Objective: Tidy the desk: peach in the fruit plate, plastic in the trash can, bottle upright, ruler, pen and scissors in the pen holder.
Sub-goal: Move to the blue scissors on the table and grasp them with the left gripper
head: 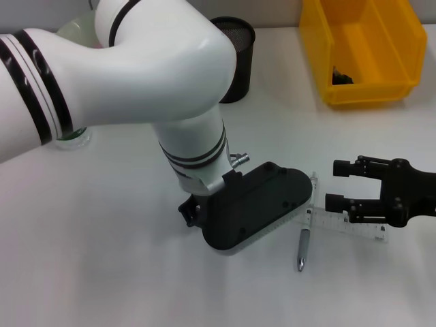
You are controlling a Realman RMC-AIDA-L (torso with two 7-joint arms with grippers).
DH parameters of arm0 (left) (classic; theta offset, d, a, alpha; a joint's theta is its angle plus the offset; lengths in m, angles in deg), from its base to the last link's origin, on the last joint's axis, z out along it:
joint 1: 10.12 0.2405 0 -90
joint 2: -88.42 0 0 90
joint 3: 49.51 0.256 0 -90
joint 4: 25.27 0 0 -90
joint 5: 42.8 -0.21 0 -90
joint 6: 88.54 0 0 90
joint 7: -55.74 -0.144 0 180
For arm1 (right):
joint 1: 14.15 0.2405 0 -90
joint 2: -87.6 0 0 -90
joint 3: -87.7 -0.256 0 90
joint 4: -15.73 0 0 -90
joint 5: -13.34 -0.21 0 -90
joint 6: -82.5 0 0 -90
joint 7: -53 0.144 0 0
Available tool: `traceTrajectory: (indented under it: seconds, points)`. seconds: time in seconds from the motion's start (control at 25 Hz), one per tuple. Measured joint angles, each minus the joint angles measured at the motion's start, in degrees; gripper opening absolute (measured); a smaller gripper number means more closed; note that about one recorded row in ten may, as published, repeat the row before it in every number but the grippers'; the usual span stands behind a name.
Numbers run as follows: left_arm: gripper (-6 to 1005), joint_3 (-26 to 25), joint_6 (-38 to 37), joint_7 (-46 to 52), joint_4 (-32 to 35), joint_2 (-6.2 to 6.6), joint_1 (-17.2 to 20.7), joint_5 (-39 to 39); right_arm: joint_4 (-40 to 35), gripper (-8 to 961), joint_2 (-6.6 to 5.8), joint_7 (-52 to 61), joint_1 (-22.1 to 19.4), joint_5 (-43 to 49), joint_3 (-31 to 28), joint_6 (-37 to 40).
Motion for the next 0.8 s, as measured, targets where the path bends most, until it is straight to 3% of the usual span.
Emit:
traceTrajectory:
  seconds: [0.8]
  points:
    - [288, 0.4, 0.9, 0.2, -0.5, 0.00, -0.1, 0.1, 0.0, 782, 0.00, -0.2, 0.8, 0.0, 0.0, -0.1]
